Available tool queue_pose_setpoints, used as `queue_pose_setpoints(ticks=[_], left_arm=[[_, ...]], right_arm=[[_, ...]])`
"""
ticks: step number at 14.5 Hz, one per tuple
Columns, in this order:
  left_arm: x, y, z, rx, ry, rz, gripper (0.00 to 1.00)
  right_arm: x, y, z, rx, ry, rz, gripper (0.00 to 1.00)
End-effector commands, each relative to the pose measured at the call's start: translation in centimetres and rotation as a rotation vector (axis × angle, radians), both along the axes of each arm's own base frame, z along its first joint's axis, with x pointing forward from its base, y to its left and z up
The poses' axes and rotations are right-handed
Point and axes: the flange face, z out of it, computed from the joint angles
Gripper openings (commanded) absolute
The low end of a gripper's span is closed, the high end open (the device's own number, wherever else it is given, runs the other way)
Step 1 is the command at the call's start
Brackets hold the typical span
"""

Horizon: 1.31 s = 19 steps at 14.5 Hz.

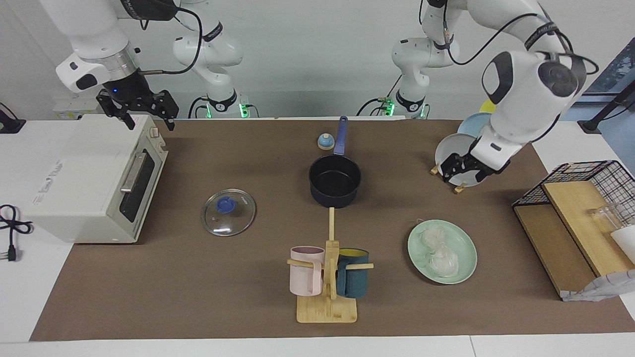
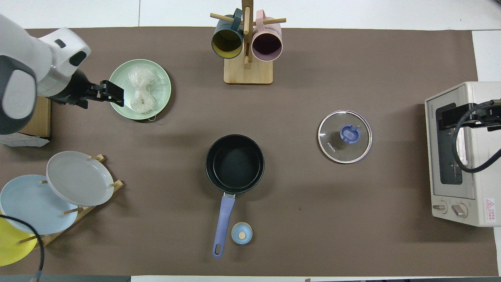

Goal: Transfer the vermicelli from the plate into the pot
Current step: 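Grasp the vermicelli with the left gripper while the right gripper grasps the lid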

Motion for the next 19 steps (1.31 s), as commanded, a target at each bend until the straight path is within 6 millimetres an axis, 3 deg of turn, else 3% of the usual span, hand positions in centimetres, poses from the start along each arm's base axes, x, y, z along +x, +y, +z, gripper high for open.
queue_pose_setpoints(ticks=[1,2,4,6,8,11,14,15,16,18,19], left_arm=[[3.9,-0.8,-5.4,-0.008,-0.037,-0.017,1.0],[4.5,-2.1,-7.4,0.003,-0.038,-0.048,1.0],[6.4,-2.2,-10.3,0.003,-0.041,-0.107,1.0],[7.6,-2.1,-11.8,-0.001,-0.06,-0.136,1.0],[7.9,-2.1,-12.2,0.039,-0.098,-0.162,1.0],[7.2,-2.4,-14.3,0.053,-0.095,-0.183,1.0],[6.6,-2.3,-15.7,0.055,-0.089,-0.186,0.97],[6.5,-2.2,-15.8,0.061,-0.087,-0.196,0.89],[6.5,-2.1,-15.8,0.066,-0.085,-0.201,0.7],[6.6,-2.2,-15.4,0.063,-0.083,-0.2,0.03],[6.7,-1.7,-14.9,0.064,-0.079,-0.196,0.0]], right_arm=[[-0.3,0.0,-0.1,0.022,-0.009,-0.02,1.0],[-0.3,0.4,-0.1,0.022,-0.007,-0.009,1.0],[-0.4,1.0,0.0,0.031,-0.008,0.003,1.0],[-0.8,3.2,-0.6,0.04,0.002,0.043,1.0],[-0.3,3.5,-1.7,0.041,-0.058,0.055,1.0],[0.6,3.8,-5.7,0.064,-0.05,0.051,1.0],[3.1,5.7,-10.8,0.067,-0.031,0.076,1.0],[4.1,6.6,-12.3,0.068,-0.039,0.088,1.0],[5.0,7.5,-14.1,0.07,-0.043,0.102,1.0],[5.3,8.6,-17.2,0.068,-0.049,0.117,1.0],[5.0,8.4,-19.4,0.066,-0.058,0.118,1.0]])
